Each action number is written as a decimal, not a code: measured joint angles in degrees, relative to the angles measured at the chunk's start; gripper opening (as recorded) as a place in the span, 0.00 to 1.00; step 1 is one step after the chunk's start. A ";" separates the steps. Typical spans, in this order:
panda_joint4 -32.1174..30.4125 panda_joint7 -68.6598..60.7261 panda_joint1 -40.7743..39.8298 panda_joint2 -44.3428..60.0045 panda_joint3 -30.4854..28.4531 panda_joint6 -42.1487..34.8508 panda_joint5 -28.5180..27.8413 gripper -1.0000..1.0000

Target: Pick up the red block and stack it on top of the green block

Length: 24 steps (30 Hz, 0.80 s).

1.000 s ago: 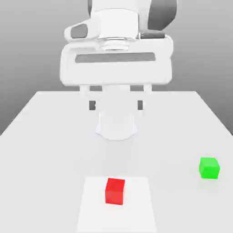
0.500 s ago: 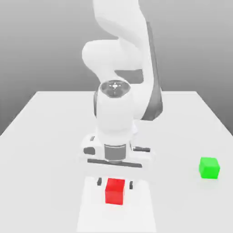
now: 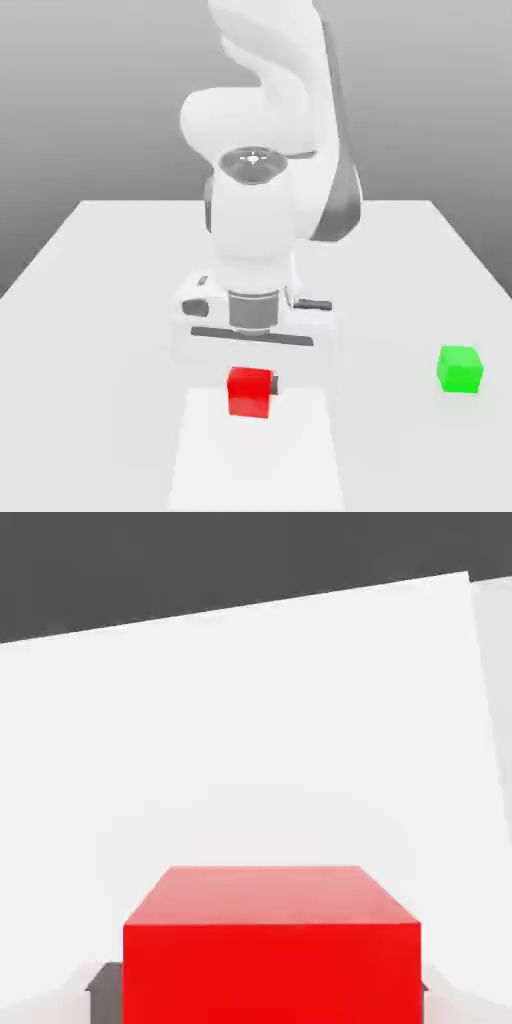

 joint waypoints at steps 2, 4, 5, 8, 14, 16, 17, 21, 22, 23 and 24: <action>0.31 -0.54 2.45 -0.62 2.09 -0.86 0.44 0.00; 0.65 -1.13 5.32 -1.10 3.75 -1.61 0.93 0.00; 0.83 -1.39 7.02 -1.33 4.32 -1.98 1.12 0.00; 1.36 -2.04 12.06 -1.96 6.34 -3.06 1.51 0.00; 2.42 -2.92 21.86 -3.07 10.35 -5.21 1.74 0.00; 2.77 -3.10 25.00 -3.38 11.72 -5.92 1.65 0.00; 2.95 -3.17 26.57 -3.52 12.42 -6.28 1.59 0.00; 3.57 -2.18 29.96 -1.75 13.22 -5.27 -0.21 0.00; 3.69 -1.48 29.69 -0.53 13.31 -4.16 -1.18 0.00; 3.79 -0.73 29.43 0.82 13.28 -2.97 -2.25 0.00; 3.87 0.12 29.36 2.24 12.97 -1.67 -3.41 0.00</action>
